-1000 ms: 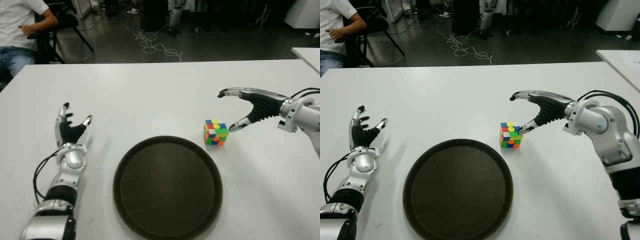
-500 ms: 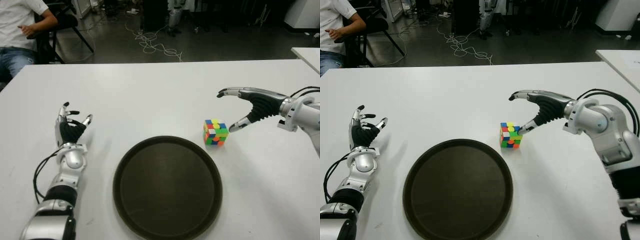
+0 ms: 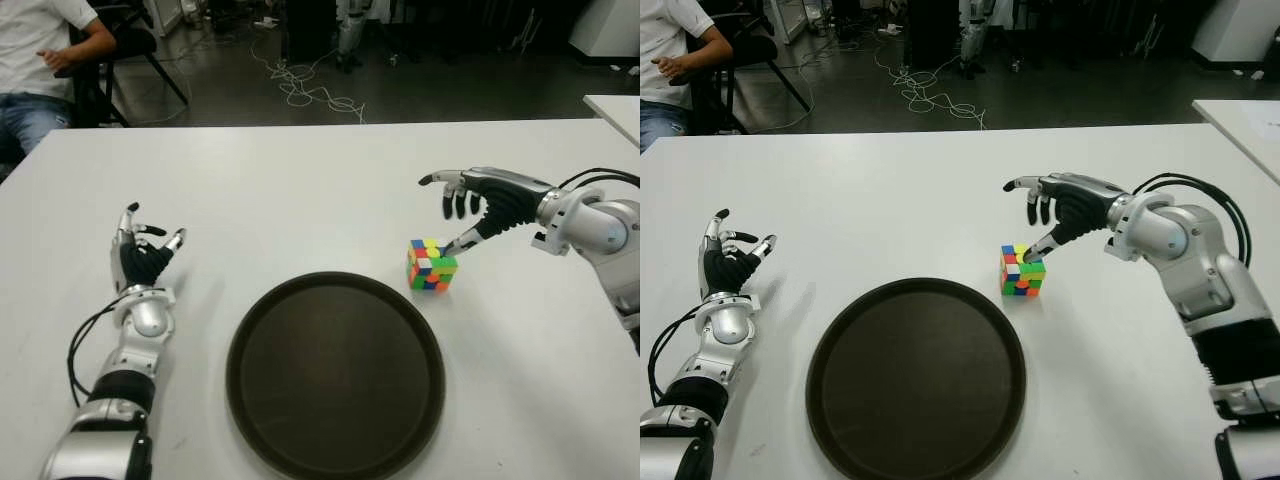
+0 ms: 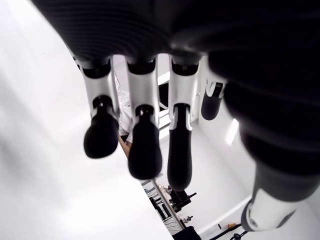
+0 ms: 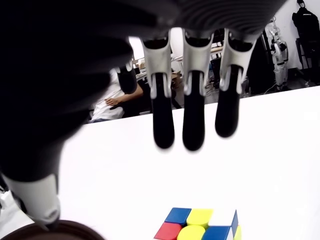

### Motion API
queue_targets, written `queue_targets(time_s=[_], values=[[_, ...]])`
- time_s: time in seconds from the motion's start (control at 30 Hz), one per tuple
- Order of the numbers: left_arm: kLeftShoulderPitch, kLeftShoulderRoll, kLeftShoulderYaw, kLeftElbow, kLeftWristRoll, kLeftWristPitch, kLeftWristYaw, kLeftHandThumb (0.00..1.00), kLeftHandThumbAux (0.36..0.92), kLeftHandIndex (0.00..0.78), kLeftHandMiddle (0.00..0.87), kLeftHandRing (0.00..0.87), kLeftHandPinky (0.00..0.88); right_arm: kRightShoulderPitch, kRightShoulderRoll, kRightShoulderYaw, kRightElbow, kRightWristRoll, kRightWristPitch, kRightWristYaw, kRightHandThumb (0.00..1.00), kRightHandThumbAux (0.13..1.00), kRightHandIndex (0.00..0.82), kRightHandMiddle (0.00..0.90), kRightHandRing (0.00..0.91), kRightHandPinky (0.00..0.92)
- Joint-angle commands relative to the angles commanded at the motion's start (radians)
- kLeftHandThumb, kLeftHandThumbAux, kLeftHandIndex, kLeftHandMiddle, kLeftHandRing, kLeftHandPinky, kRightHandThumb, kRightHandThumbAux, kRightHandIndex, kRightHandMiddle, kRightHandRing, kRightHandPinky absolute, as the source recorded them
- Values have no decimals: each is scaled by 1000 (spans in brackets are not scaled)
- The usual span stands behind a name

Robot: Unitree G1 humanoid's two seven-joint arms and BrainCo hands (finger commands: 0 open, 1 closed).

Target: Pick up the Rubik's Cube and put it in the plate

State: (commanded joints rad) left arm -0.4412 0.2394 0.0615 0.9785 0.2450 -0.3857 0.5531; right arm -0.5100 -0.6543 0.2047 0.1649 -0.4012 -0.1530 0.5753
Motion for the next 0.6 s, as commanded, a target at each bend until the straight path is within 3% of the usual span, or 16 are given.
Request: queue_targets(time_s=[0.27, 0.37, 0.47, 0.6], values=[[-1, 5, -6, 9, 8, -14, 12, 0, 705, 0, 404, 658, 654, -10, 29, 3, -2, -24, 40, -28, 0, 797, 62, 823, 854, 842], [0, 6, -7, 8, 8, -23, 12, 0, 727, 0, 410, 657, 664, -9, 51, -2, -6, -30, 69, -51, 0, 849, 63, 818, 853, 840], [1, 7, -7, 8, 6, -28, 8, 0, 745, 0, 451, 672, 687, -5, 69, -2, -13, -39, 96, -70, 52, 898, 59, 810, 849, 835], [3, 9, -6, 11, 4, -36, 5, 0, 743, 0, 364, 594, 593, 0, 91, 2, -15, -52, 121, -98, 253, 917, 52, 792, 831, 815]])
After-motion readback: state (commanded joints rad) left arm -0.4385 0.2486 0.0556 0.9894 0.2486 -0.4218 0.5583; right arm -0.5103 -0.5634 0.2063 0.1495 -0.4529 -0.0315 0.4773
